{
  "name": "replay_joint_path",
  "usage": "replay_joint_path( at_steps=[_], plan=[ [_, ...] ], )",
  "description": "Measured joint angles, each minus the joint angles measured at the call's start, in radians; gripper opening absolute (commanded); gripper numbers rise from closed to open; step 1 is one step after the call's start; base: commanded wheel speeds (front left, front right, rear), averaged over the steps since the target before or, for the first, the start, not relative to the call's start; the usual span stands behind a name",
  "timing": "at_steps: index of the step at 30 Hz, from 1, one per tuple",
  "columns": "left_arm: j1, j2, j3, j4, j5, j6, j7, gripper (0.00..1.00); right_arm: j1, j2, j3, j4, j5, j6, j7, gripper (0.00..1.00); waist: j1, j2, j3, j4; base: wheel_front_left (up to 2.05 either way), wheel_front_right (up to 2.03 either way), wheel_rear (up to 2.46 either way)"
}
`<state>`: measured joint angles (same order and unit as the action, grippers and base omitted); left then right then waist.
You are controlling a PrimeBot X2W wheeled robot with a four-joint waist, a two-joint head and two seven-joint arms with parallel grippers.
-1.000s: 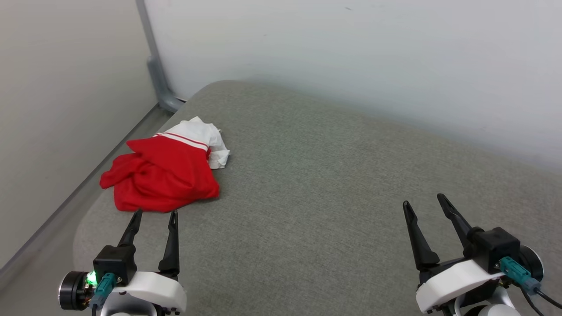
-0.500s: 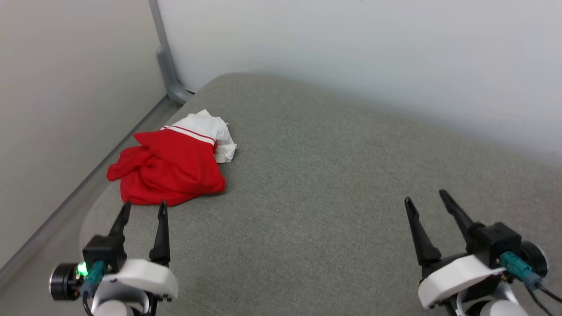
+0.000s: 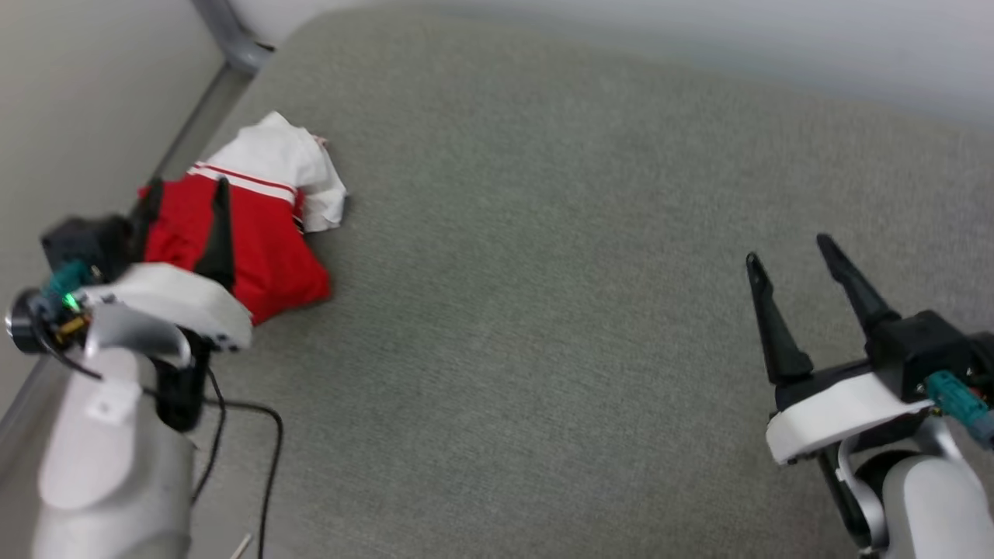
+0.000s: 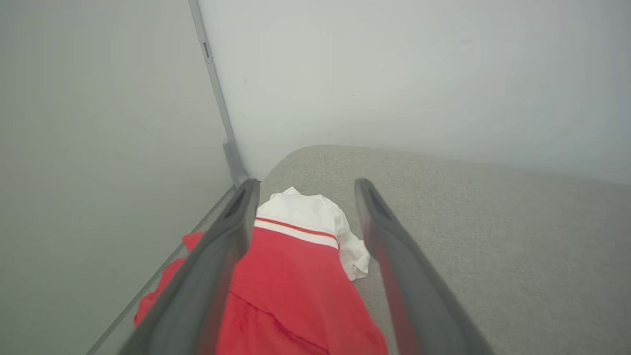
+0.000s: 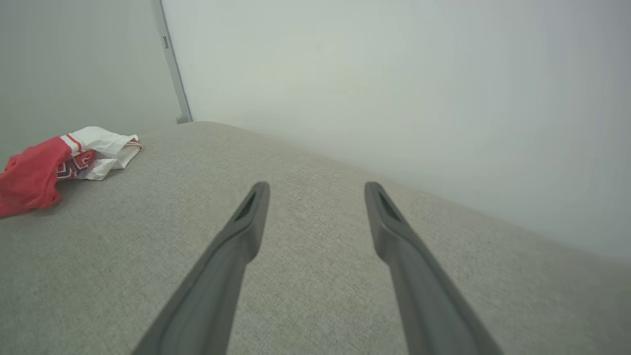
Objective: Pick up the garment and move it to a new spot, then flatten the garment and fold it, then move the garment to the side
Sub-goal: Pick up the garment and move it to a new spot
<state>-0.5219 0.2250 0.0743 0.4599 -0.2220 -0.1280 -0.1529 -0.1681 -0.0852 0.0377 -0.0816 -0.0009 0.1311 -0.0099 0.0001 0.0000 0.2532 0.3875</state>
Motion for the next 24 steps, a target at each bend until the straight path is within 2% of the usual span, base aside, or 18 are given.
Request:
replay_joint_path(
  at_steps=[6, 13, 20, 24],
  plan=[
    [-0.148, 0.136, -0.071, 0.090, -0.148, -0.003, 0.232, 1.00, -0.051, -0.022, -0.003, -0.018, 0.001, 0.000, 0.003, 1.00, 0.0001, 0.0000, 0.112, -0.049, 0.00, 0.00, 0.00],
    [-0.230, 0.276, -0.132, 0.186, -0.303, -0.003, 0.512, 1.00, -0.104, -0.038, 0.010, -0.021, 0.008, 0.000, 0.001, 1.00, 0.0001, 0.0000, 0.214, -0.106, 0.00, 0.00, 0.00],
    [-0.230, 0.329, -0.137, 0.287, -0.450, -0.003, 0.673, 1.00, -0.141, -0.044, 0.019, -0.016, 0.012, 0.000, -0.006, 1.00, 0.0001, 0.0001, 0.286, -0.157, 0.00, 0.00, 0.00],
    [-0.245, 0.347, -0.133, 0.326, -0.487, -0.004, 0.727, 0.98, -0.152, -0.052, 0.017, -0.012, 0.016, 0.000, -0.007, 1.00, -0.0001, 0.0002, 0.314, -0.172, 0.00, 0.00, 0.00]
  ],
)
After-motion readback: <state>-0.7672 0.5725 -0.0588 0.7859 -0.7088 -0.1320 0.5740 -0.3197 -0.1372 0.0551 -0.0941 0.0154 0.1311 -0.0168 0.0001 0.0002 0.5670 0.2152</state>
